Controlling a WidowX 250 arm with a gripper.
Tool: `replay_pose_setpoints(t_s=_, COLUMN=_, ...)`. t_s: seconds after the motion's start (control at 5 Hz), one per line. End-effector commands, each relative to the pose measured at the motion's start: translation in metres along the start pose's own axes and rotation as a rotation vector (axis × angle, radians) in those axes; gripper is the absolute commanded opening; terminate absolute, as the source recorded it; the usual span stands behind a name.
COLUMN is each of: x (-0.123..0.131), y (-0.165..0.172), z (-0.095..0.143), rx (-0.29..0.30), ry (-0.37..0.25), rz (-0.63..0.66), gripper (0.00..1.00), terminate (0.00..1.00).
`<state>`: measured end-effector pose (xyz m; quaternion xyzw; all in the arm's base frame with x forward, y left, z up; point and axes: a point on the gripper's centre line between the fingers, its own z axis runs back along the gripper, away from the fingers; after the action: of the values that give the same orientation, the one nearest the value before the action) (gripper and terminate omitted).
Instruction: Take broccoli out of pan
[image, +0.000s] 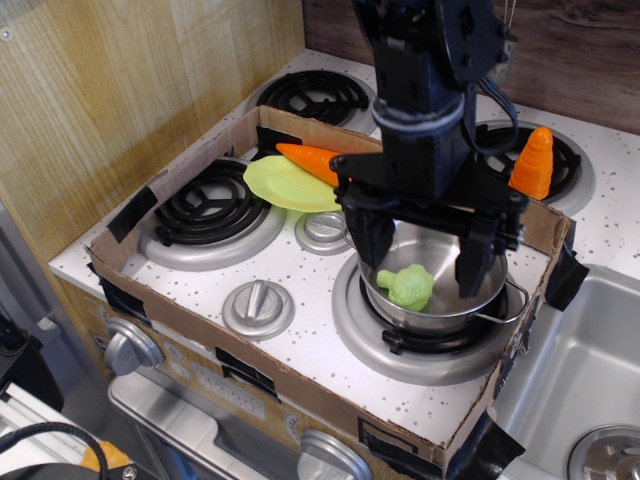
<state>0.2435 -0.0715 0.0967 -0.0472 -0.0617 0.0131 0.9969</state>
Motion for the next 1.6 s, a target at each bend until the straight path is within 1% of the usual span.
replay_pose_setpoints(t_s=0.0, x=0.031, y=0.004, z=-0.003, rx=-0.028, ry=-0.023, rz=-0.079, gripper=1.0, terminate=0.0)
replay_pose_setpoints(t_s=0.2, x=0.043, y=0.007, z=-0.012, rx=-0.043, ry=-0.042, rz=-0.134, gripper=1.0, terminate=0.0)
replay_pose_setpoints(t_s=0.4, x=0.05, y=0.01, z=-0.02, rx=-0.044, ry=-0.052, rz=-0.15, gripper=1.0, terminate=0.0)
replay_pose_setpoints(t_s=0.6, x=0.051, y=0.014, z=-0.027, rx=-0.067, ry=-0.054, rz=-0.146, gripper=1.0, terminate=0.0)
replay_pose_setpoints(t_s=0.8, x=0.049, y=0.013, z=-0.036, rx=-0.075, ry=-0.061, rz=-0.132, gripper=1.0, terminate=0.0)
replay_pose_setpoints(t_s=1.2, x=0.049, y=0.017, z=-0.05, rx=-0.072, ry=-0.066, rz=-0.132, gripper=1.0, terminate=0.0)
replay_pose_setpoints(t_s=1.4, x=0.044, y=0.021, z=-0.059, rx=-0.065, ry=-0.09, rz=-0.136, gripper=1.0, terminate=0.0)
